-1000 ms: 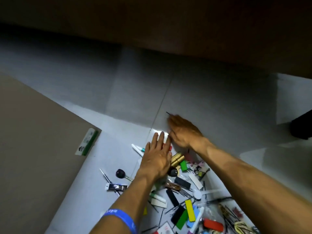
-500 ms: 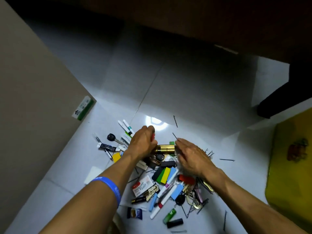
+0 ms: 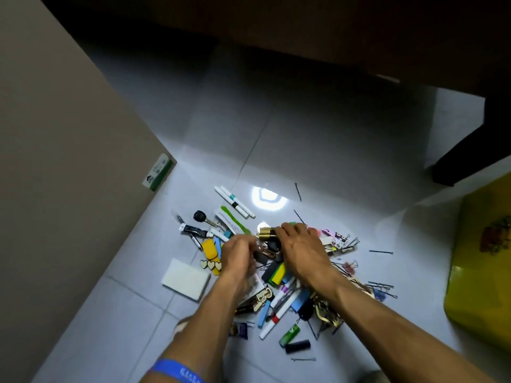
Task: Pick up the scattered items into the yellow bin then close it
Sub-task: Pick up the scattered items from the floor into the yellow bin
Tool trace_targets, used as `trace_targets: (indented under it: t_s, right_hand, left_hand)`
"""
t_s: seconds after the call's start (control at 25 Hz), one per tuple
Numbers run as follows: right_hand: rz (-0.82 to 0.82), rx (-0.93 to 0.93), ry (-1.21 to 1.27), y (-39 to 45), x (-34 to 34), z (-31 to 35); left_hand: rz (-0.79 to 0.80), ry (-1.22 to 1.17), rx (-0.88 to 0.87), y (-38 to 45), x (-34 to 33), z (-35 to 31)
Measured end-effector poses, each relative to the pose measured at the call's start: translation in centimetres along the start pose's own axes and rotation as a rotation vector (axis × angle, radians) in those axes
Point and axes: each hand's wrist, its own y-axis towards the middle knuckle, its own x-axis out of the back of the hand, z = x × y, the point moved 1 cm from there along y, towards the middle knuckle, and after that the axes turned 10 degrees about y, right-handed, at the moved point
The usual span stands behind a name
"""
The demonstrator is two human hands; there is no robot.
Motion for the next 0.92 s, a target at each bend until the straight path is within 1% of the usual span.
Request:
trace_targets:
  t_s: [0.04,0.12,0.16,0.2,0.24,0.28,0.32,0.36,0.4,0.44,0.48,0.52,0.56,0.64,0.68,0.72,0.76,0.8,0.84,0.92]
  right_hand:
    - [-0.017,-0.032,-0.067,0.0,-0.8,0.0]
    - [-0.028,-0.101,-0.08,0.6,-1.5,0.1]
    - [-0.041,-0.126,-0.02,0.7,-1.5,-0.1]
    - [-0.059,-0.183,0.117,0.8,-0.9,-0.3]
    - [-0.061,-0.295,0.376,0.9,-0.4,-0.4]
    - [-0.06,-0.421,0.718,0.9,0.2,-0.5]
    - [-0.047,-0.513,1.08,0.8,0.7,-0.5]
    - [-0.026,-0.567,1.379,0.7,1.4,-0.5]
    - [0.02,-0.59,1.59,0.9,2.1,-0.5]
    - [0.074,-0.585,1.675,1.2,2.6,-0.5]
    - [0.128,-0.566,1.667,2.0,2.9,-0.2]
    - [0.151,-0.561,1.596,3.0,2.9,0.4]
    - [0.133,-0.564,1.482,4.2,2.7,1.3]
    - [-0.041,-0.524,1.078,7.2,2.0,2.9]
    - [-0.131,-0.442,0.825,8.8,1.8,3.9]
    - [-0.181,-0.337,0.587,10.2,1.5,4.8]
    - [-0.176,-0.24,0.395,11.4,1.2,5.7]
    - [-0.123,-0.172,0.262,12.2,0.6,6.4]
    - [-0.069,-0.128,0.171,12.8,0.0,6.9]
    - [-0.046,-0.085,0.08,12.9,-1.2,7.3]
  left_hand:
    - [0.029,-0.038,-0.002,-0.1,0.0,0.4]
    - [0.031,-0.087,-0.007,-0.1,0.2,0.9]
    - [-0.004,-0.091,-0.012,-0.3,0.0,0.9]
    - [-0.071,-0.076,-0.027,-0.3,0.1,0.7]
    - [-0.164,-0.045,-0.054,-0.1,0.4,0.3]
    - [-0.262,0.011,-0.092,0.5,0.9,-0.2]
    - [-0.349,0.108,-0.131,1.3,1.7,-0.9]
    - [-0.406,0.223,-0.157,1.9,2.6,-1.7]
    - [-0.441,0.315,-0.176,2.8,3.5,-2.5]
    - [-0.464,0.374,-0.189,3.7,4.2,-3.1]
    - [-0.487,0.408,-0.199,4.6,5.0,-3.4]
    - [-0.522,0.426,-0.202,5.3,5.8,-3.3]
    - [-0.567,0.441,-0.201,5.7,6.7,-2.9]
    - [-0.654,0.507,-0.183,6.3,8.6,-1.8]
    - [-0.668,0.569,-0.162,6.7,9.5,-1.3]
    - [-0.649,0.633,-0.133,7.2,10.3,-1.1]
    - [-0.609,0.683,-0.097,7.7,11.1,-1.1]
    - [-0.561,0.712,-0.069,8.4,11.7,-1.4]
    - [-0.514,0.724,-0.06,9.0,12.0,-1.7]
    - [-0.444,0.731,-0.071,9.9,12.1,-2.1]
